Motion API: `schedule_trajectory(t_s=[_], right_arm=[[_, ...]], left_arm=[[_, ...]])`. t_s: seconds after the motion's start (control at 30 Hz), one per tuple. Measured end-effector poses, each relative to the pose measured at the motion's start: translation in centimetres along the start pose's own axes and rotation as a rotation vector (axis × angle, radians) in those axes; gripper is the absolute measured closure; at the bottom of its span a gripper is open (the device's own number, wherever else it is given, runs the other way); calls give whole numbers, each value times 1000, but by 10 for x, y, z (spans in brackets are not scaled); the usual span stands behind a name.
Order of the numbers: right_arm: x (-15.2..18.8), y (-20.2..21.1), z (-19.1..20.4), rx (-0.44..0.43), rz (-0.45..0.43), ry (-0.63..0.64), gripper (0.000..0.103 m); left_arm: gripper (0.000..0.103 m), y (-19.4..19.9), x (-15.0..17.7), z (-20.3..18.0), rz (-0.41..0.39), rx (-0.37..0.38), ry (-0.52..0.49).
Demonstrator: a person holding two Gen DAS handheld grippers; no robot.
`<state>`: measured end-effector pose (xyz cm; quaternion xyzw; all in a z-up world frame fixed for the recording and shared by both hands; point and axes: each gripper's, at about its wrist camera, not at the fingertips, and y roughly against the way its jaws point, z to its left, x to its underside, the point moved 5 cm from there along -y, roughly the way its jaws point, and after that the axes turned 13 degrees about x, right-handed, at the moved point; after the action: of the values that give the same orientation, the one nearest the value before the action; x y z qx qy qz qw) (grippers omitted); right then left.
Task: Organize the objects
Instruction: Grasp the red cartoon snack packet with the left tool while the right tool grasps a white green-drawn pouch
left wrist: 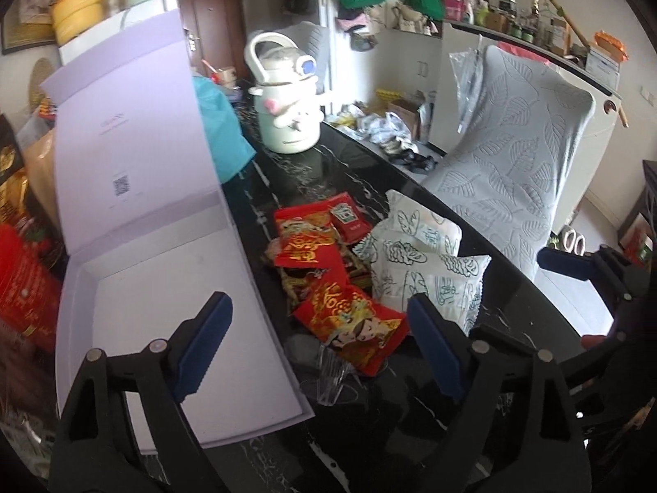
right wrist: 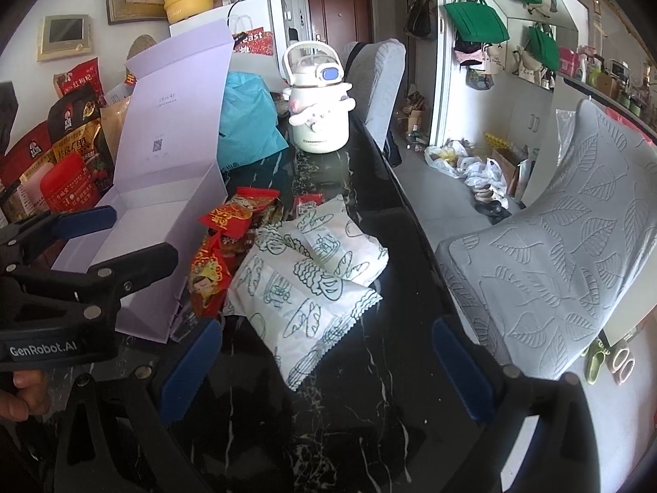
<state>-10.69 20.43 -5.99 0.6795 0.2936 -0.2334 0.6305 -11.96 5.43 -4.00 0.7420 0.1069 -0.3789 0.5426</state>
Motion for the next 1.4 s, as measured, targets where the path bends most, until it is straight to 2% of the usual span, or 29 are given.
schedule_trajectory(t_s=[0.17, 0.4, 0.63, 0.7, 0.8, 0.83, 0.97, 1.17, 1.4], right_arm=[[1, -19, 3, -27, 32, 24, 0], [2, -40, 12, -83, 54, 64, 0], [3, -56, 14, -107, 78, 39, 1], [4, -57, 14, -126, 80, 32, 4], [6, -60, 17, -159, 88, 33, 19], [8, -61, 19, -178, 96, 38, 28], [14, -57, 23, -201, 89, 53, 40], [21, -45, 17, -210, 66, 29, 53], [36, -26, 7, -217, 62, -1, 58]], left_arm=[[24, -13, -2, -3, 47, 16, -44], [31, -35, 5, -4, 155, 30, -47], [34, -43, 8, -2, 185, 63, -26], [40, -46, 11, -2, 206, 82, -13], [55, -54, 17, -1, 241, 122, 22], [60, -57, 20, -1, 250, 134, 32], [68, -55, 26, -6, 245, 144, 14], [73, -48, 32, -20, 245, 171, -17], [73, -40, 49, -40, 273, 207, -35]])
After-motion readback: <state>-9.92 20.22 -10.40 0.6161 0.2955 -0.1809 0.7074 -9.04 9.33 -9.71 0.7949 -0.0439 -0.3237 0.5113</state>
